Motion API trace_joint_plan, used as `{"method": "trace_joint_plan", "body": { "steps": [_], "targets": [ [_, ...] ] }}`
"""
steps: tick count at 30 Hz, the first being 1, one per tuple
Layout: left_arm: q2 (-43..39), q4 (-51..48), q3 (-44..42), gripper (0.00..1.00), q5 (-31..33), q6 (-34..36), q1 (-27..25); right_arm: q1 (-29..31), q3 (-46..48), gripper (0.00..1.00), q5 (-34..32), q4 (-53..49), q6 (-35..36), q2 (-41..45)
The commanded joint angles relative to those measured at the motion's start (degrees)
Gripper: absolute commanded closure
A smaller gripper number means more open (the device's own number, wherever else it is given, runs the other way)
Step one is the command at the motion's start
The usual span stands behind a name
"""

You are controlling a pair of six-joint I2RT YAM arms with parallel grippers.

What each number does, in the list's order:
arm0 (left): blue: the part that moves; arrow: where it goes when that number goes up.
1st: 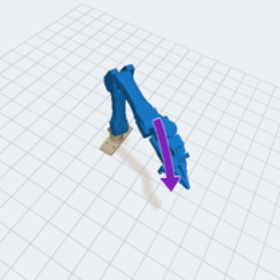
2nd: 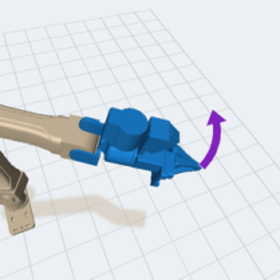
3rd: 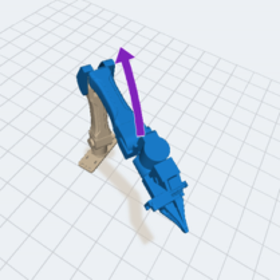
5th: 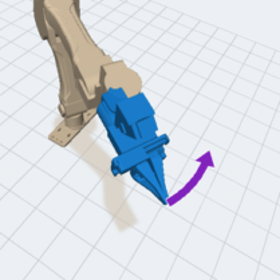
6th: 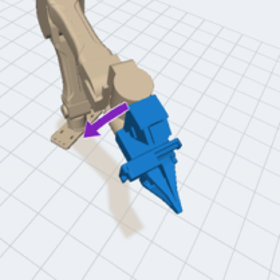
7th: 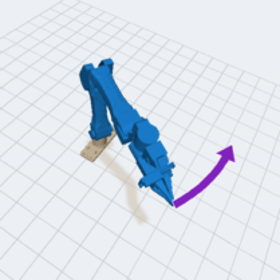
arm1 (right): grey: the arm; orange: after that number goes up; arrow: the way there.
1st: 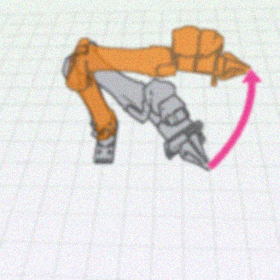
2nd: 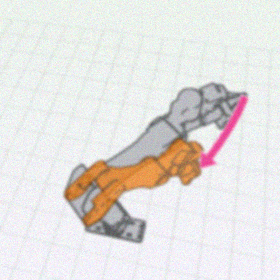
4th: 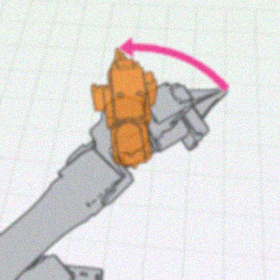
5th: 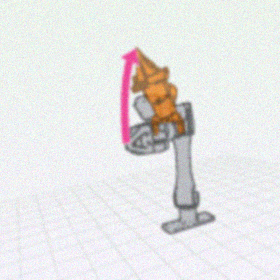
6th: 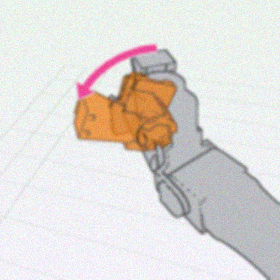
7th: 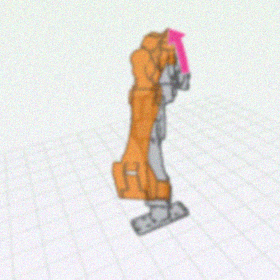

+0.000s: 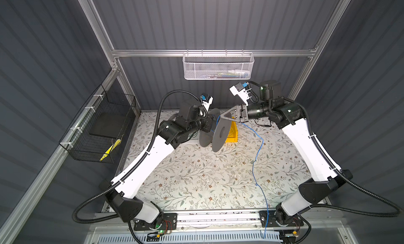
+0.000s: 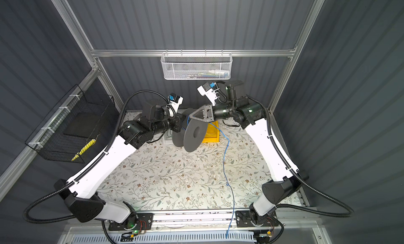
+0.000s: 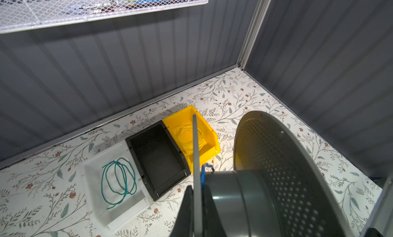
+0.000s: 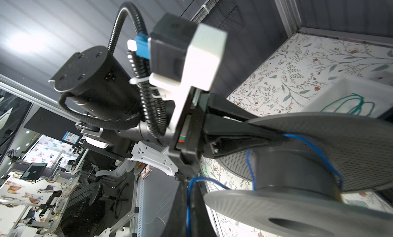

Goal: Wrap the cables

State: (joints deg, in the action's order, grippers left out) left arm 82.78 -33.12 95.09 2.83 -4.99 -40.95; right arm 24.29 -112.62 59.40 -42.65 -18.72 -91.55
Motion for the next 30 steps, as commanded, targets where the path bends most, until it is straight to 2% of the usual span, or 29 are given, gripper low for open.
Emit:
{"method": "trace_joint_plan", "body": {
  "steps": [1, 5, 9, 11, 13, 15, 18, 21, 25, 30],
  "targets": [
    [-2.83, -5.77, -4.78, 1.0, -5.14, 5.48, -0.51, -3.86, -3.36, 1.0, 1.94, 3.07, 6.34, 1.83],
    [-6.08, -4.06, -5.39, 1.0, -9.76, 3.79, 0.29, -5.26, 3.94, 1.0, -0.03, 2.06, 10.37, 2.7],
    [-6.8, -3.53, -4.68, 1.0, -18.3, 0.98, 3.42, -6.45, 11.83, 1.0, -2.27, 4.06, 13.68, 5.7],
    [-7.48, -2.81, -4.4, 1.0, -23.57, -0.75, 5.82, -7.92, 15.59, 1.0, -2.93, 5.7, 13.74, 7.39],
    [-8.1, -2.21, -3.9, 1.0, -25.43, -2.13, 7.37, -9.16, 19.2, 1.0, -1.27, 8.29, 12.5, 8.89],
    [-8.1, -2.54, -2.63, 1.0, -24.91, -2.82, 8.02, -9.35, 23.68, 0.98, 1.47, 12.39, 10.75, 10.91],
    [-6.93, -4.77, 0.17, 1.0, -22.18, -2.42, 8.08, -9.33, 29.61, 0.89, 5.36, 17.73, 8.24, 13.31],
    [-5.81, -7.3, 2.41, 1.0, -16.11, -1.62, 8.08, -9.35, 32.87, 0.86, 6.87, 18.66, 7.98, 15.07],
    [-5.44, -7.66, 3.96, 1.0, -12.42, -1.38, 8.17, -9.35, 35.95, 0.78, 7.32, 18.62, 8.12, 17.12],
    [-5.24, -7.07, 5.57, 1.0, -10.62, -2.15, 8.58, -9.51, 39.04, 0.79, 6.48, 17.38, 9.04, 18.08]
  ]
}}
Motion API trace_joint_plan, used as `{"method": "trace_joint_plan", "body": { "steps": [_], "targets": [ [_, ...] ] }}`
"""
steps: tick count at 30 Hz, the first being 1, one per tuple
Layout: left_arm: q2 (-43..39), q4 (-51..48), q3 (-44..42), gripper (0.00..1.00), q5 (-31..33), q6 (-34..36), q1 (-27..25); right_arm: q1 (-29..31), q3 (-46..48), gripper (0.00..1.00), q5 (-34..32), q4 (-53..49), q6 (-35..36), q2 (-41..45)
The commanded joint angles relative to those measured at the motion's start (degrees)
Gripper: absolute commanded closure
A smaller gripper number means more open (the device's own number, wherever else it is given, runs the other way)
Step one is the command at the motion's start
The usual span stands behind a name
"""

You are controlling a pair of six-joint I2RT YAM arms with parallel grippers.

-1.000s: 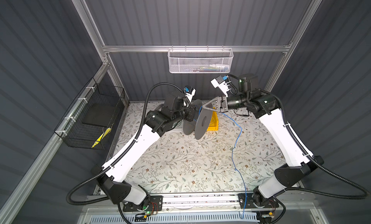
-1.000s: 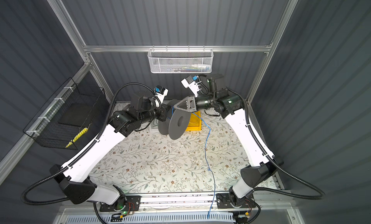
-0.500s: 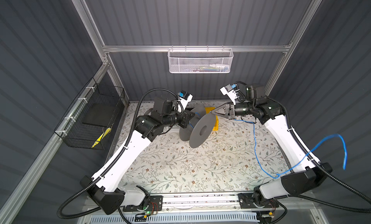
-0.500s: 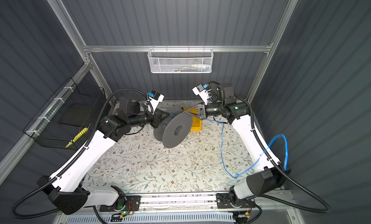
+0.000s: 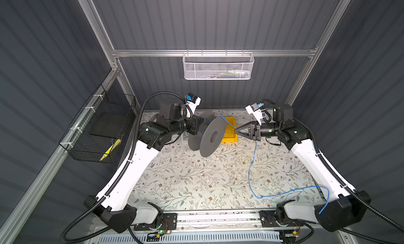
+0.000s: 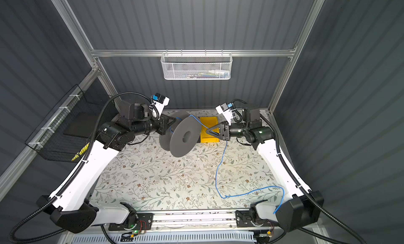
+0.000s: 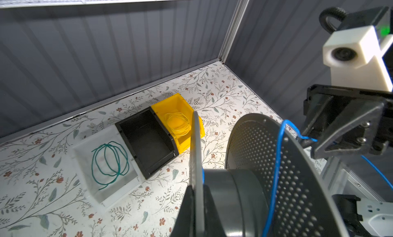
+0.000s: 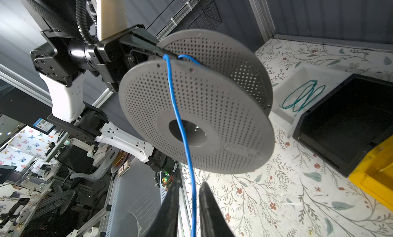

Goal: Wrap the cables

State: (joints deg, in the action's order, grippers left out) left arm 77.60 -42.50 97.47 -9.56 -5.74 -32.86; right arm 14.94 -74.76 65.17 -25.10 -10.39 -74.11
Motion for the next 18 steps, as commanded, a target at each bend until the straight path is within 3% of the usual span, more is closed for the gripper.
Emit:
{"method": "trace_joint_plan", "body": {
  "steps": [1, 6, 10, 14, 18],
  "targets": [
    [-0.13, 2.55, 3.25, 1.0, 1.47, -1.65, 0.73, -0.23, 1.92, 0.8, 0.52, -0.39, 0.9, 0.68],
    [0.2, 1.0, 4.81, 1.0, -1.25, -1.67, 1.02, -0.46, 5.86, 0.86, -0.9, 0.86, -0.67, 0.65],
    [0.81, -2.31, 6.79, 1.0, -2.92, -0.49, 1.14, -1.21, 6.18, 1.0, -5.24, -0.08, -0.83, 1.62],
    [2.32, -7.31, 7.62, 1.0, -7.99, 1.21, 1.2, -5.47, 4.83, 1.0, -7.1, 5.03, -6.98, 2.46],
    [2.18, -8.13, 5.59, 1.0, -16.75, 1.83, 1.24, -7.82, -0.2, 1.0, -11.15, -0.76, -6.93, -1.3]
  ]
}}
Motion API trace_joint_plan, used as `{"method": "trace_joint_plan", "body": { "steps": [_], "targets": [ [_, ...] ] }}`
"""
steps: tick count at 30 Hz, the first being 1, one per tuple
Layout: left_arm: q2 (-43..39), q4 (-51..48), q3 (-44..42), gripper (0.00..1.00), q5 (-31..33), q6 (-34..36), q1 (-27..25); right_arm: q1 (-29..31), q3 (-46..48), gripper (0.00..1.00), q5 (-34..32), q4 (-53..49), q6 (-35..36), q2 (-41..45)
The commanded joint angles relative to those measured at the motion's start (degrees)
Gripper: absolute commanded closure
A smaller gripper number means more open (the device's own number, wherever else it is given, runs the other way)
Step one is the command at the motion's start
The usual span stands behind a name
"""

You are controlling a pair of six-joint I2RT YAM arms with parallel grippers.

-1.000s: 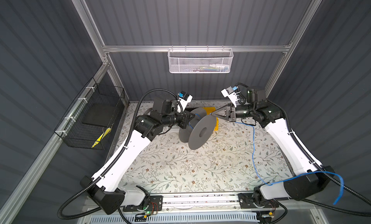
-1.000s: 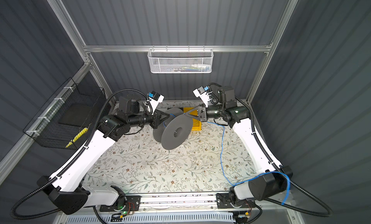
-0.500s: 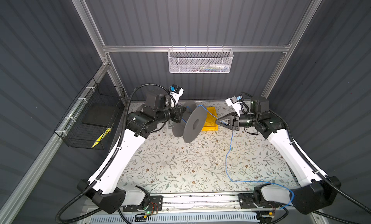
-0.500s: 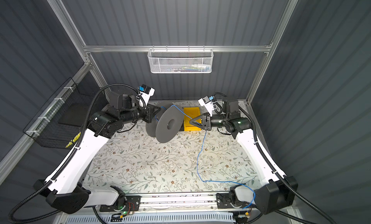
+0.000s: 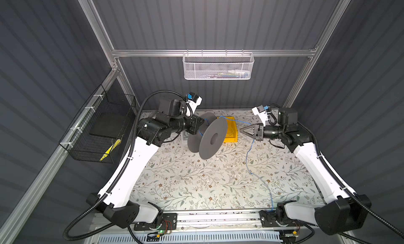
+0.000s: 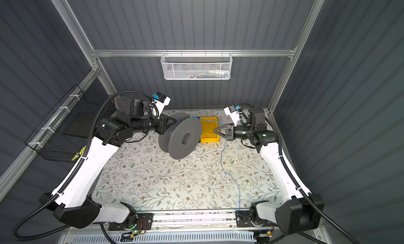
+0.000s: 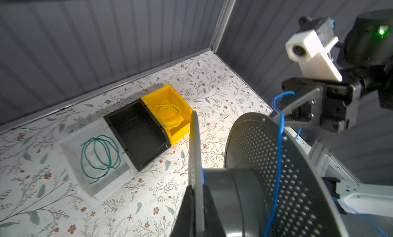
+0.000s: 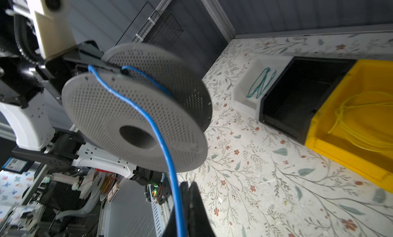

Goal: Wrap the cables

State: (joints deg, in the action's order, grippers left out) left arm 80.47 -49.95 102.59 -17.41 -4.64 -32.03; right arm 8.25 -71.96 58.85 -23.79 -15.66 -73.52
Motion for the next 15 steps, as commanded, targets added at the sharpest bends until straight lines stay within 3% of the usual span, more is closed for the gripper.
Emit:
{"method": "trace_joint_plan", "body": {
  "steps": [1, 6, 9, 11, 15],
  "targets": [
    [-0.88, 0.01, 0.11, 1.0, -9.19, -0.08, 0.5, -1.11, -3.61, 1.0, -6.1, -3.47, -1.42, -3.09],
    [-2.55, 9.49, -1.67, 1.0, -21.38, -7.2, 6.71, -0.49, 1.94, 1.0, -11.29, -3.42, -0.74, -3.75],
    [-4.25, 22.43, -4.73, 1.0, -27.55, -19.06, 13.74, 1.7, 6.86, 1.0, -14.55, -2.78, 0.54, -1.48],
    [-4.73, 31.0, -6.61, 1.0, -26.72, -28.53, 16.73, 4.45, 9.99, 1.0, -16.67, -1.43, 0.57, 0.6],
    [-5.76, 33.48, -7.93, 1.0, -13.71, -33.09, 16.83, 10.83, 16.1, 1.0, -17.94, 5.93, -3.23, 4.83]
  ]
}}
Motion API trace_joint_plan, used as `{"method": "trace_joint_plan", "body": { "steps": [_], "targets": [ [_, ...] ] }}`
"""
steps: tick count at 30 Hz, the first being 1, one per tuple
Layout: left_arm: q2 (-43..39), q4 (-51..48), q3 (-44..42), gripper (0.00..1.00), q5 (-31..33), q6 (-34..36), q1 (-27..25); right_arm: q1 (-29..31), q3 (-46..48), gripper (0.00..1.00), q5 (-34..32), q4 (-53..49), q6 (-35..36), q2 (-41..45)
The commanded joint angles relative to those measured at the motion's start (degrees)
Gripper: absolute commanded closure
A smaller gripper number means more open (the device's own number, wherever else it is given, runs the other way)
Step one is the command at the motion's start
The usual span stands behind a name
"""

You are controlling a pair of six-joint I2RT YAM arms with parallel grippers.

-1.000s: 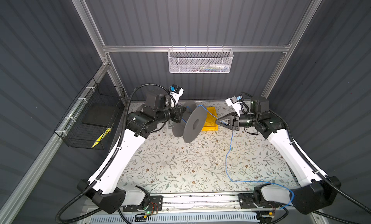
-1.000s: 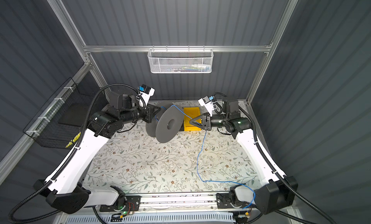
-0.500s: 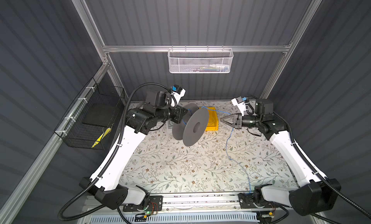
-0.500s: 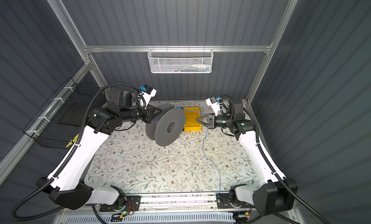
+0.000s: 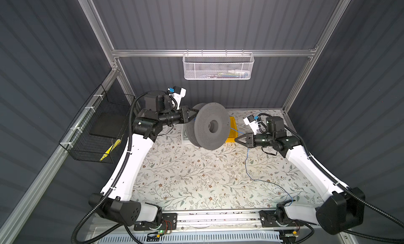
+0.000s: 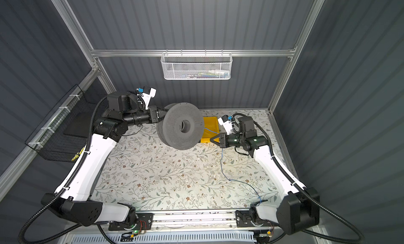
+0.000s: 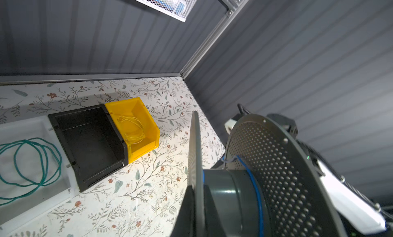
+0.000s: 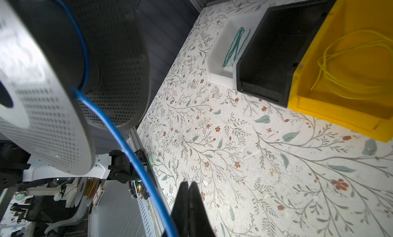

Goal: Wrap the cables

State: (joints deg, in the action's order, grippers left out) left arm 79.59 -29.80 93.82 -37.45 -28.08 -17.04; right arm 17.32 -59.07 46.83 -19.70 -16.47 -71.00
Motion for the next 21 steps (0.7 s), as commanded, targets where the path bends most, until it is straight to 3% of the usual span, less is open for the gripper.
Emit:
{"method": "trace_joint_plan", "body": {
  "steps": [1, 4, 11, 17, 21],
  "targets": [
    [-5.55, 12.76, 0.26, 1.0, 10.42, -8.78, 1.85, 3.96, 4.05, 1.0, -6.9, 3.01, -2.85, 3.48],
    [-7.11, 11.76, -2.22, 1.0, 20.98, -7.23, 1.83, 9.46, 4.67, 1.0, -8.88, 4.63, -4.49, 5.71],
    [-8.55, 14.01, -10.01, 1.0, 36.04, -6.93, 0.0, 19.95, 1.49, 1.0, -6.36, 13.28, -13.07, 2.45],
    [-4.06, 4.98, -5.41, 1.0, 48.53, 3.32, -7.4, 25.77, -6.76, 1.0, -7.21, 11.07, -14.62, 0.25],
    [0.38, -2.32, -1.43, 1.0, 51.85, 8.9, -9.52, 27.03, -14.65, 1.0, -6.48, 4.52, -12.6, -1.01]
  ]
}}
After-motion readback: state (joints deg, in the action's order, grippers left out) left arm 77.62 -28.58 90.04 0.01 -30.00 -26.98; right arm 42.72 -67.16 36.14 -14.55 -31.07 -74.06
